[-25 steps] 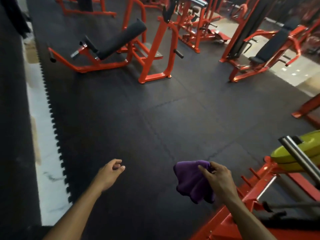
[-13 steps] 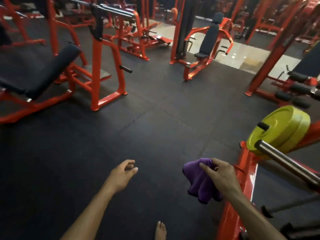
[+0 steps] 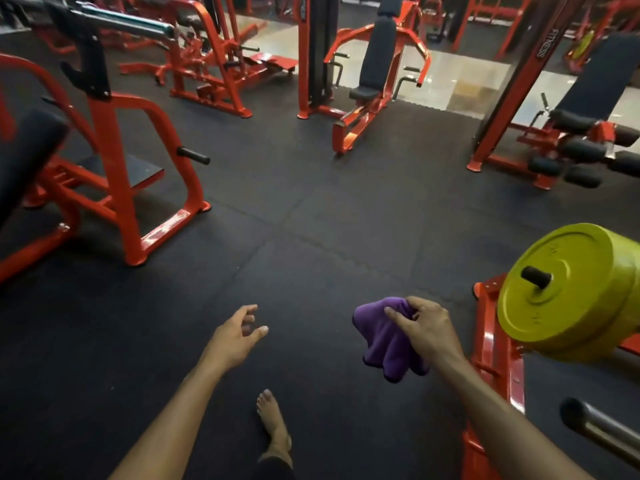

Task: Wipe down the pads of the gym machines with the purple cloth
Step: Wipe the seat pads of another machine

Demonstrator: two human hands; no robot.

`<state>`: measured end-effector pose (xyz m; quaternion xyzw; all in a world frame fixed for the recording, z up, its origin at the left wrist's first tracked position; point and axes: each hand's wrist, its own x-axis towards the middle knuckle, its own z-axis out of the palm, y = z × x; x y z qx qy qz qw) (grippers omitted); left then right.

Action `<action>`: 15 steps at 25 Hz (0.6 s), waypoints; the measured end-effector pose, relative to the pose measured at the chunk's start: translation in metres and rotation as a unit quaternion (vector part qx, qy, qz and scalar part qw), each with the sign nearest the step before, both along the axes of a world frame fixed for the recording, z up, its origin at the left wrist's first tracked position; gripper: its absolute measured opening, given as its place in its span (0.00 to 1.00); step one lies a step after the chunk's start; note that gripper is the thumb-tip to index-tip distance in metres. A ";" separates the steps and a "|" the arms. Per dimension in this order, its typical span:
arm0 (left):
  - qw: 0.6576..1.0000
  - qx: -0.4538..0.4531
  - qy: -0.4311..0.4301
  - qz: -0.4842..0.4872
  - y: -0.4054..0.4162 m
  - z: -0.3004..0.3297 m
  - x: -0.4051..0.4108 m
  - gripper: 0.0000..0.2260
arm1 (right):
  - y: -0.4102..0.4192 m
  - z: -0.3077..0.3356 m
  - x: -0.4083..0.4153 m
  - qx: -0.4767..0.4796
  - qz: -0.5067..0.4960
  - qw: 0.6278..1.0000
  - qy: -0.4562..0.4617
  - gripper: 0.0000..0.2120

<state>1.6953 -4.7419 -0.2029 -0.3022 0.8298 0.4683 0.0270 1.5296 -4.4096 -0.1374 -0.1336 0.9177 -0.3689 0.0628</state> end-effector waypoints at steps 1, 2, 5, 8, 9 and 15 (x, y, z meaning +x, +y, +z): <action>1.000 -0.009 -0.001 -0.012 -0.014 -0.008 -0.026 0.25 | -0.012 -0.008 -0.021 0.013 -0.002 1.000 -0.001 0.16; 0.999 -0.024 -0.003 -0.029 -0.027 -0.015 -0.050 0.25 | -0.024 -0.014 -0.041 0.028 -0.005 1.000 -0.001 0.17; 0.996 -0.058 -0.024 -0.071 -0.076 -0.032 -0.123 0.25 | -0.064 -0.029 -0.105 0.085 -0.010 0.996 -0.018 0.19; 0.990 -0.074 -0.042 -0.113 -0.123 -0.038 -0.190 0.25 | -0.103 -0.030 -0.164 0.125 -0.014 0.992 -0.029 0.16; 0.989 -0.075 -0.048 -0.121 -0.138 -0.039 -0.212 0.24 | -0.112 -0.031 -0.184 0.126 -0.023 0.991 -0.037 0.16; 0.983 -0.096 -0.046 -0.147 -0.210 -0.049 -0.351 0.23 | -0.155 -0.064 -0.294 0.129 -0.082 0.986 -0.065 0.18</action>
